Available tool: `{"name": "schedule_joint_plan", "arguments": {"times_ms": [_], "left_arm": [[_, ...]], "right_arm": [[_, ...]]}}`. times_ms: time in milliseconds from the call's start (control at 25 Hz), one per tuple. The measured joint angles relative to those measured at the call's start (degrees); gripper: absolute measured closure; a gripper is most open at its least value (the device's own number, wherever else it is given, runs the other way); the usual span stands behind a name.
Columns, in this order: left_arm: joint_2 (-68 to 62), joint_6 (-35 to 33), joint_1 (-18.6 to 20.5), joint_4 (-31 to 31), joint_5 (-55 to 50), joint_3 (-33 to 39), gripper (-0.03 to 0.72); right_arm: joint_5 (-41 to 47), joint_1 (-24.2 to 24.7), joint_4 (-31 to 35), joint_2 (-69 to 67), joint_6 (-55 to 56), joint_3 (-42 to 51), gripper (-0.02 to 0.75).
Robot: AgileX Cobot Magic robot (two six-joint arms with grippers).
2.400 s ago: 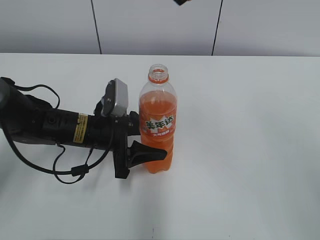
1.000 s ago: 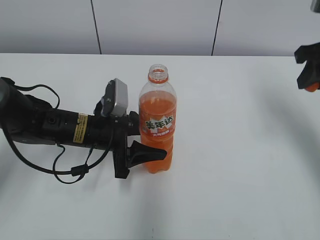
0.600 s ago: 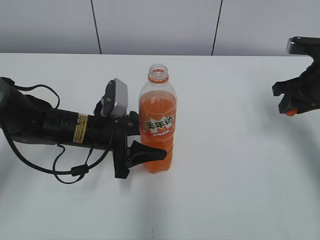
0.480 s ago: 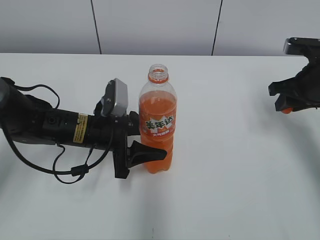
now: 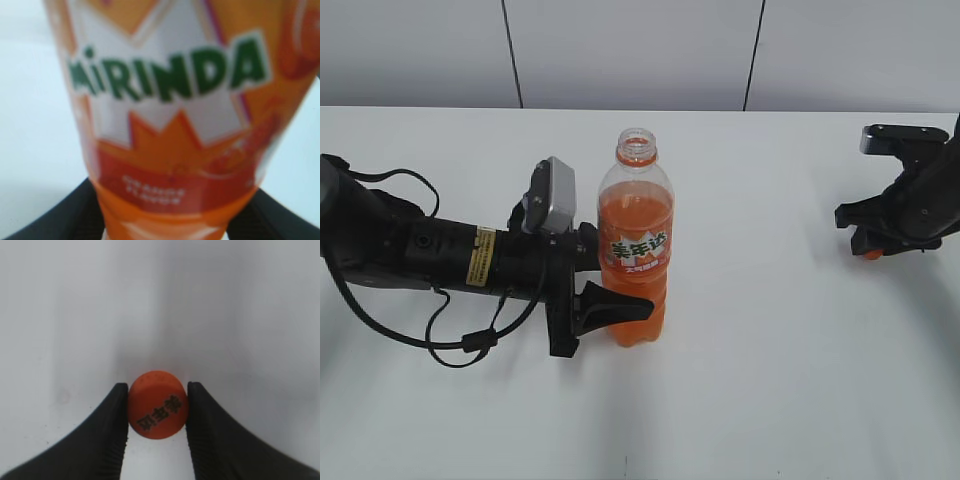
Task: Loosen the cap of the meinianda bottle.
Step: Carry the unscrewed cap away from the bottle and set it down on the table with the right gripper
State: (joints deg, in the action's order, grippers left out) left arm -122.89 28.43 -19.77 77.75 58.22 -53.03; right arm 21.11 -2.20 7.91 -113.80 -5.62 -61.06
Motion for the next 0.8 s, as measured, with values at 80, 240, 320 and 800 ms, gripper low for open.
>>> {"name": "schedule_joint_plan", "arguments": {"times_ms": [80,240,320,800], "left_arm": [[0.0,0.0,0.0,0.0,0.1,0.0,0.279],[0.0,0.0,0.0,0.0,0.1,0.0,0.279],[0.0,0.0,0.0,0.0,0.1,0.0,0.279],[0.0,0.0,0.0,0.0,0.1,0.0,0.279]], "right_arm": [[-0.1,0.1,0.0,-0.1,0.0,0.0,0.466],[-0.4,0.1,0.5,-0.3,0.0,0.0,0.466],[-0.5,0.1,1.2,-0.8,0.0,0.0,0.466],[-0.4,0.1,2.0,-1.2,-0.3,0.0,0.163]]}}
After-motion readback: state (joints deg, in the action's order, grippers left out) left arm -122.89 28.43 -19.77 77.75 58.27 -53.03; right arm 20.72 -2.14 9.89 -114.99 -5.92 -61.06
